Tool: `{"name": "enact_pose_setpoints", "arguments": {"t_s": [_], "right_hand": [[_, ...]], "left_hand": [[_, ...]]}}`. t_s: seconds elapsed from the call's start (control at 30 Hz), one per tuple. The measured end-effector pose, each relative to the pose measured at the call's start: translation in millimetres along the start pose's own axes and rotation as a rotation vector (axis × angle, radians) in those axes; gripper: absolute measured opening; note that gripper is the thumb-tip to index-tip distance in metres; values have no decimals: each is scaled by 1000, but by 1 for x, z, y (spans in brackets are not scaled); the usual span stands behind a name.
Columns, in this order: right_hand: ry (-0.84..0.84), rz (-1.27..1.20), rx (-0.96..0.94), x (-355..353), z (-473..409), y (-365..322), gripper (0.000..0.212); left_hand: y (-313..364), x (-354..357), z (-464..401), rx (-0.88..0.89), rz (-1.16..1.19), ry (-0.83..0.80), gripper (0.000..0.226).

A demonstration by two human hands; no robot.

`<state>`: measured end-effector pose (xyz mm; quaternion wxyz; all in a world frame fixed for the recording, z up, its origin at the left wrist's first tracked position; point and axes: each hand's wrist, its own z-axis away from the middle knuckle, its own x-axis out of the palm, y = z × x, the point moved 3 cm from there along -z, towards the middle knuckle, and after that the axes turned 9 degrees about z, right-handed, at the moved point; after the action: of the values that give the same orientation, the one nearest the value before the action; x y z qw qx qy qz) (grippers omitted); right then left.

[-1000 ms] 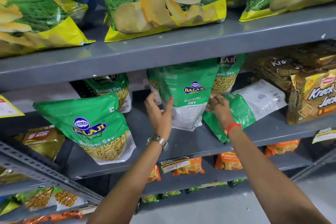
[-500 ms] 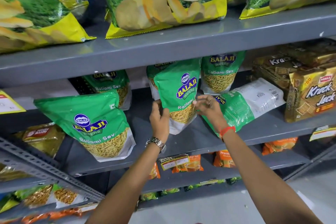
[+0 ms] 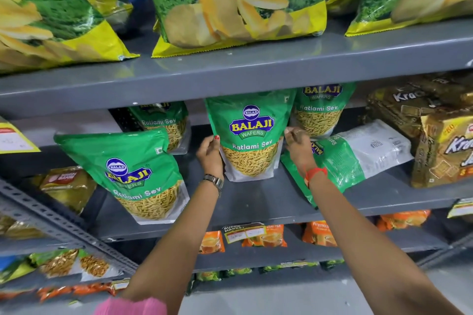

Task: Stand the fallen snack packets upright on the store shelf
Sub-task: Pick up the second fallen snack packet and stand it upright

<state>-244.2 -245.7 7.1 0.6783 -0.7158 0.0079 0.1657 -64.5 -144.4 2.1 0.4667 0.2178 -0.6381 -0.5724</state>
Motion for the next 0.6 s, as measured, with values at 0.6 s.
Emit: {"name": "enact_pose_setpoints", "arguments": {"t_s": [0.6], "right_hand": [[3, -43, -89, -6, 80, 22, 11]], "left_hand": [[1, -48, 64, 61, -40, -27, 19]]}}
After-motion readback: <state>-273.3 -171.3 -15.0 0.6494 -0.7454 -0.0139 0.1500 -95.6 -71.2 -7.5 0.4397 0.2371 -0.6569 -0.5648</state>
